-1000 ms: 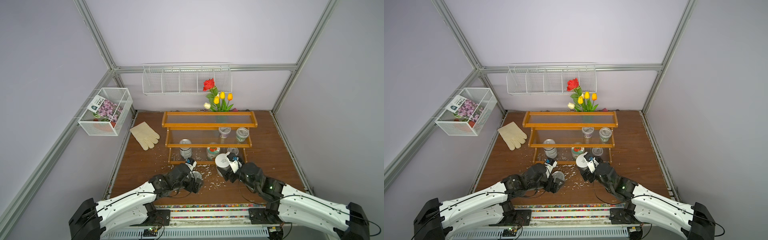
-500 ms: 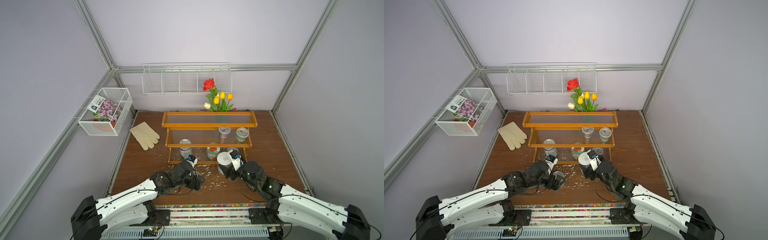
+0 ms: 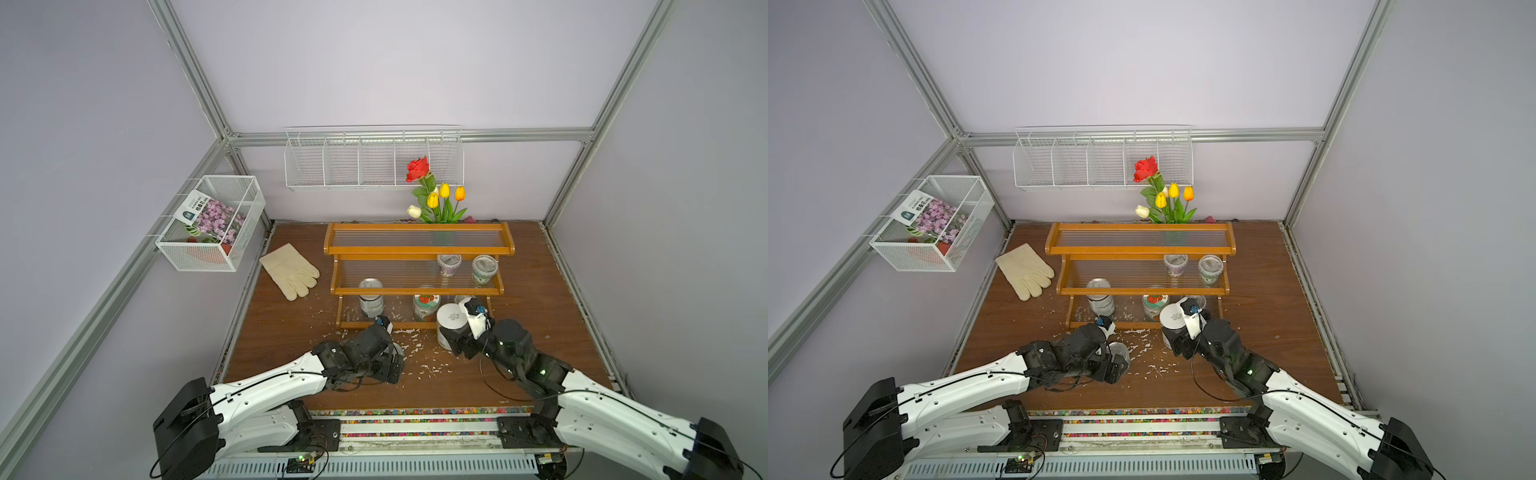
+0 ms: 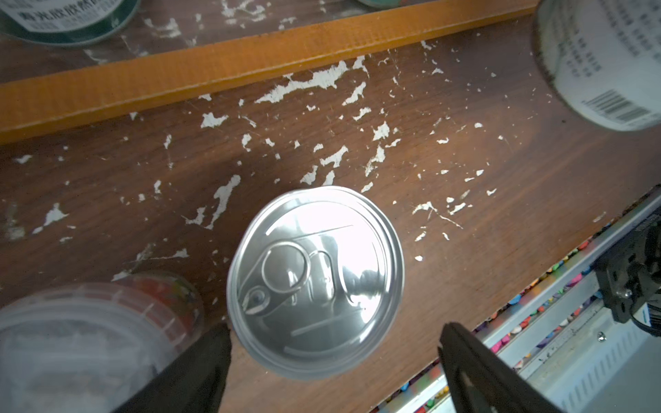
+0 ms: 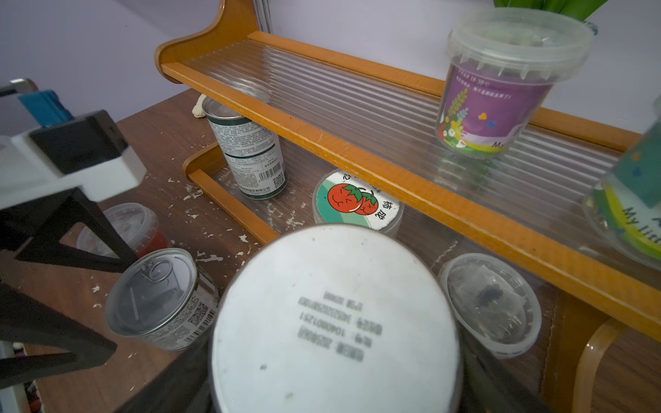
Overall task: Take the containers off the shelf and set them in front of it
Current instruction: Adjust the container at the center of the board.
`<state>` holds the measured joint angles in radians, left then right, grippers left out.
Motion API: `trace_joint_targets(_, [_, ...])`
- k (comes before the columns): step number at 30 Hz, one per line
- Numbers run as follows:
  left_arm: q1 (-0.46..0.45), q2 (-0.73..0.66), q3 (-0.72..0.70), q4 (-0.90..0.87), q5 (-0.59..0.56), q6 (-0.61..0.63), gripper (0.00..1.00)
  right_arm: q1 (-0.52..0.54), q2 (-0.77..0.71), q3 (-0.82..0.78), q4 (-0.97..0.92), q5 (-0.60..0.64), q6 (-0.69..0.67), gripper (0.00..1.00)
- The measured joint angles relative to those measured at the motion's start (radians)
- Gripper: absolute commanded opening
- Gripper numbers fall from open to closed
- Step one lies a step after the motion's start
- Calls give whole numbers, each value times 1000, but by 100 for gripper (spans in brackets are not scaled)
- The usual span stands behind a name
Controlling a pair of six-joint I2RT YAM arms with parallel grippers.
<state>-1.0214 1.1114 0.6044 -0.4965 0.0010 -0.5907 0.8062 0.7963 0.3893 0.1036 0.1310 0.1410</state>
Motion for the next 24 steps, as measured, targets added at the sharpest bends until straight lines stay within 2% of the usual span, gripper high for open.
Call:
trace_joint_targets(11, [0,65,2,115,27,1,93,-3,4,-58,70,-35,29,64])
trace_joint_targets(16, [0,125,12,151,43,4,93,-3,52,-115,158,-57,49,65])
trace_joint_targets(24, [0,127,33,176,52,6,94,-4,169,-172,292,-118,78,65])
